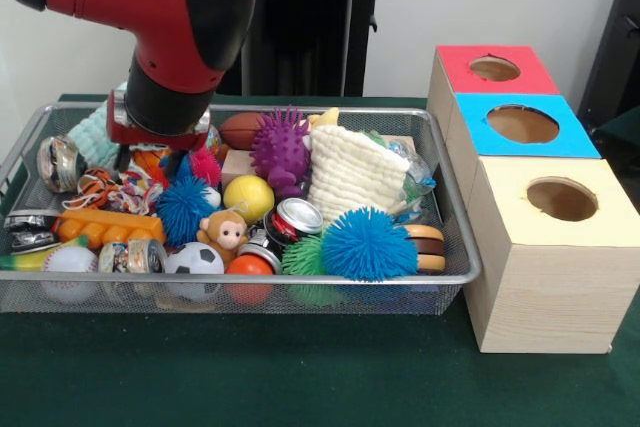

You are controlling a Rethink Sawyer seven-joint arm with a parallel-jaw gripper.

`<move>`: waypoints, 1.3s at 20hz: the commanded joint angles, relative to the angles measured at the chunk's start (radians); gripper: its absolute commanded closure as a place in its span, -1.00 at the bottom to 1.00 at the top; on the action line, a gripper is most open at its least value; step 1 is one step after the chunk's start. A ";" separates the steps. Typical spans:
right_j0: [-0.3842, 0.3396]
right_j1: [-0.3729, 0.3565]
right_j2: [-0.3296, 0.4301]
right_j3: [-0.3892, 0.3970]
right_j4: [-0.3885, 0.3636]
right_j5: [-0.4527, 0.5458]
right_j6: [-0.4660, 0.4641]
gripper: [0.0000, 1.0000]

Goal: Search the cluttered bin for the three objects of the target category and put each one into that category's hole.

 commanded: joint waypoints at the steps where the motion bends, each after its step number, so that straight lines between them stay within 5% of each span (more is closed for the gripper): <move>1: -0.014 0.025 0.071 0.057 -0.080 -0.094 -0.196 -1.00; 15: -0.054 0.025 0.159 0.054 -0.081 -0.306 -0.172 -1.00; 19: -0.063 0.030 0.160 0.068 -0.030 -0.301 -0.115 -1.00; 26: -0.044 0.017 0.138 0.058 -0.042 -0.179 -0.189 -1.00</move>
